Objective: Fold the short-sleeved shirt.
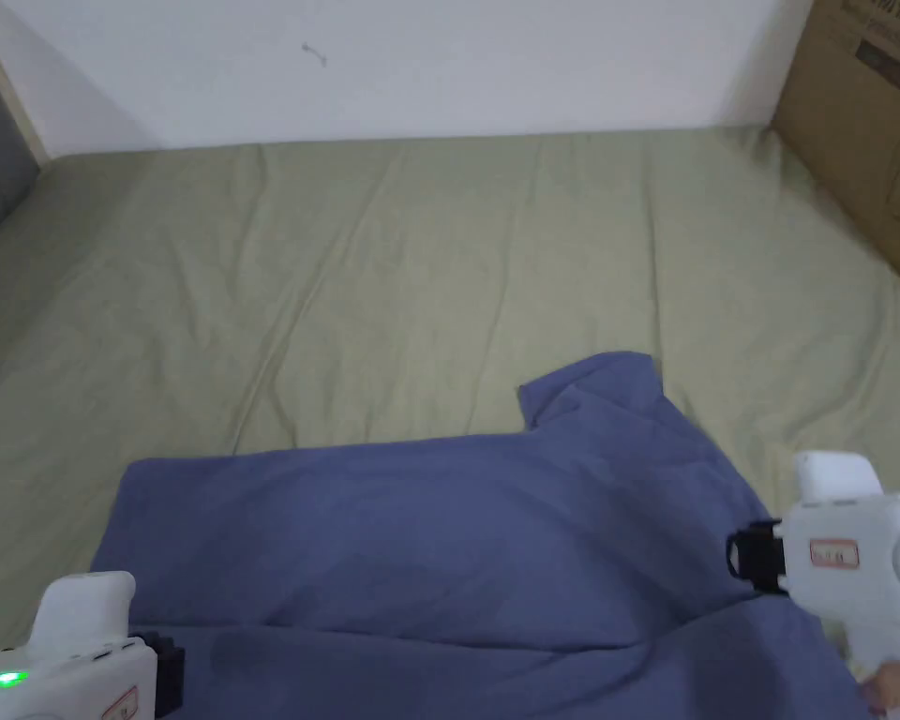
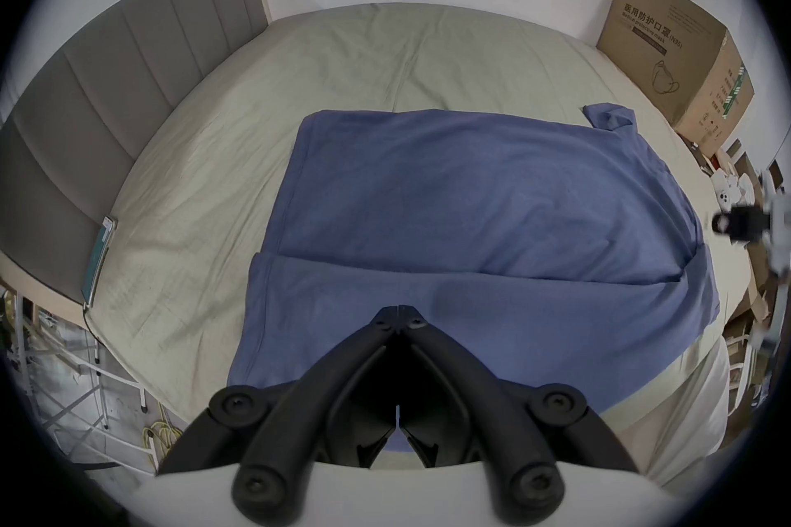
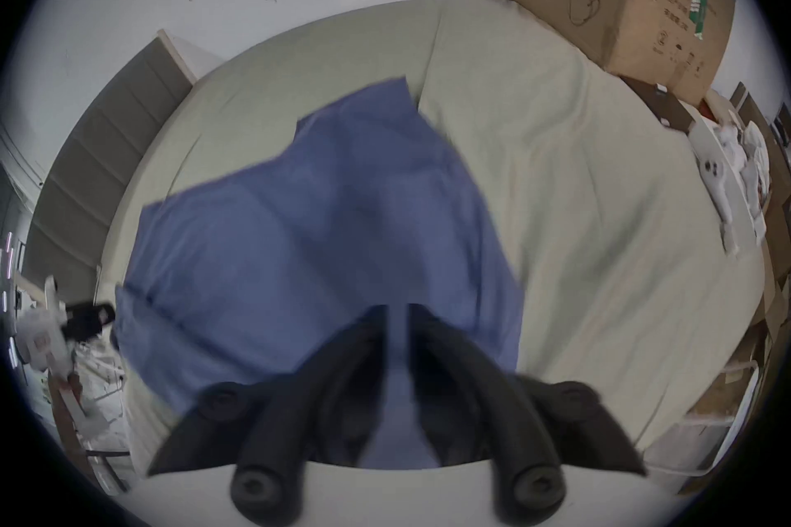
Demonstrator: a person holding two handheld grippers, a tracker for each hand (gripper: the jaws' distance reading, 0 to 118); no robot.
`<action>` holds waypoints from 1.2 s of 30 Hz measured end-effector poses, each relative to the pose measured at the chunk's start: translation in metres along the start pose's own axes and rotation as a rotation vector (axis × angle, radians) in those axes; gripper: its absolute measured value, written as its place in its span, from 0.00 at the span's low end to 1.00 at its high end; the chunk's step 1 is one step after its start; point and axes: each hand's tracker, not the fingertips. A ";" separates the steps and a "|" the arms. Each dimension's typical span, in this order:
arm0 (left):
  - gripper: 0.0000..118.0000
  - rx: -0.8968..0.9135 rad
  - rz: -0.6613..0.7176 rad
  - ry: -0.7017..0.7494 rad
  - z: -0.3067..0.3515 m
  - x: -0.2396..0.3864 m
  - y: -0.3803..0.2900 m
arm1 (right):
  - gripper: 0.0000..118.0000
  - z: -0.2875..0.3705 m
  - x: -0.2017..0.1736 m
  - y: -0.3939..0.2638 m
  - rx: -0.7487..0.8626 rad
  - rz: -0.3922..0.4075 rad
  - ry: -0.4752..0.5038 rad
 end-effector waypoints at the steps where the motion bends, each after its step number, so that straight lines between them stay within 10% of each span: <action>1: 0.00 0.000 0.000 0.001 -0.002 0.000 0.002 | 0.58 -0.009 0.003 0.019 0.044 0.007 -0.019; 10: 0.00 -0.047 0.042 -0.009 -0.022 -0.006 0.011 | 0.66 -0.140 0.036 0.117 -0.136 0.071 -0.170; 14: 0.00 -0.069 0.049 -0.005 -0.022 -0.011 0.011 | 0.55 -0.146 0.032 0.112 -0.170 0.091 -0.144; 15: 0.00 -0.070 0.044 0.004 -0.022 -0.011 0.010 | 0.42 -0.140 0.028 0.114 -0.166 0.104 -0.146; 16: 0.00 -0.073 0.036 0.013 -0.021 -0.012 0.010 | 0.00 -0.133 0.024 0.116 -0.118 0.153 -0.188; 26: 0.02 -0.001 0.049 0.018 -0.012 -0.023 0.041 | 0.00 -0.115 0.032 0.122 -0.099 0.049 -0.091; 30: 0.89 0.023 0.057 0.026 -0.039 -0.036 0.097 | 0.00 -0.109 0.033 0.122 -0.097 0.066 -0.099; 36: 0.89 -0.003 0.202 0.040 -0.125 -0.057 0.168 | 0.00 -0.107 0.028 0.121 -0.090 0.062 -0.090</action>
